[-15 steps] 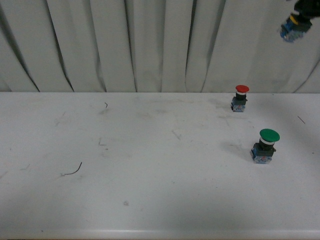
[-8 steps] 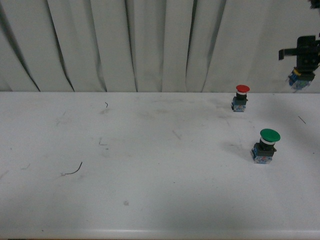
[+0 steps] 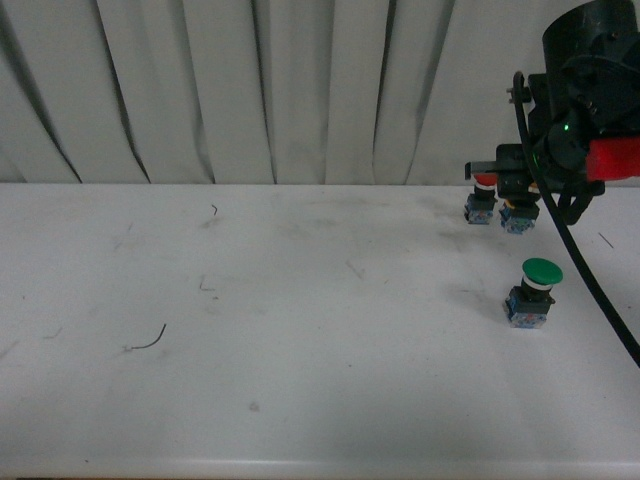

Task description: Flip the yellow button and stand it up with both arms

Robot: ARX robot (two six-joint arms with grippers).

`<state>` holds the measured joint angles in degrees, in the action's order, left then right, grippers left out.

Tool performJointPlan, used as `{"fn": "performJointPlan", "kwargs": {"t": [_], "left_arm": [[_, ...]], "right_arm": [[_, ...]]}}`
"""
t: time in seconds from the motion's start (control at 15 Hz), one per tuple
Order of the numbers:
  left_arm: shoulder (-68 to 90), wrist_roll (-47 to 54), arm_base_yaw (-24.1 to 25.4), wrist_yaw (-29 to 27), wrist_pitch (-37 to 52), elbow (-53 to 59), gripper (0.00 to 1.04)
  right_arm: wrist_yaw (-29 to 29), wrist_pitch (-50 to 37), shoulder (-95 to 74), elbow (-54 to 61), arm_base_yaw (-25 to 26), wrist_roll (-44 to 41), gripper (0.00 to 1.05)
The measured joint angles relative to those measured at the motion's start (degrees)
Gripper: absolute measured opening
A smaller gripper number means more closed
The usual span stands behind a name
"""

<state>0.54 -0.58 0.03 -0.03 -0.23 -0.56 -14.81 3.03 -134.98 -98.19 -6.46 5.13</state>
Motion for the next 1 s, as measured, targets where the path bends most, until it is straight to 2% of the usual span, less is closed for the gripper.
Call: {"fn": "performJointPlan", "kwargs": {"t": [0.66, 1.0], "left_arm": [[0.0, -0.02, 0.0, 0.0, 0.0, 0.0, 0.98], [0.0, -0.02, 0.0, 0.0, 0.02, 0.0, 0.98]], "right_arm": [[-0.48, -0.31, -5.79, -2.91, -0.76, 1.55, 0.35], [-2.67, 0.61, -6.62, -4.09, -2.16, 1.22, 0.35]]}}
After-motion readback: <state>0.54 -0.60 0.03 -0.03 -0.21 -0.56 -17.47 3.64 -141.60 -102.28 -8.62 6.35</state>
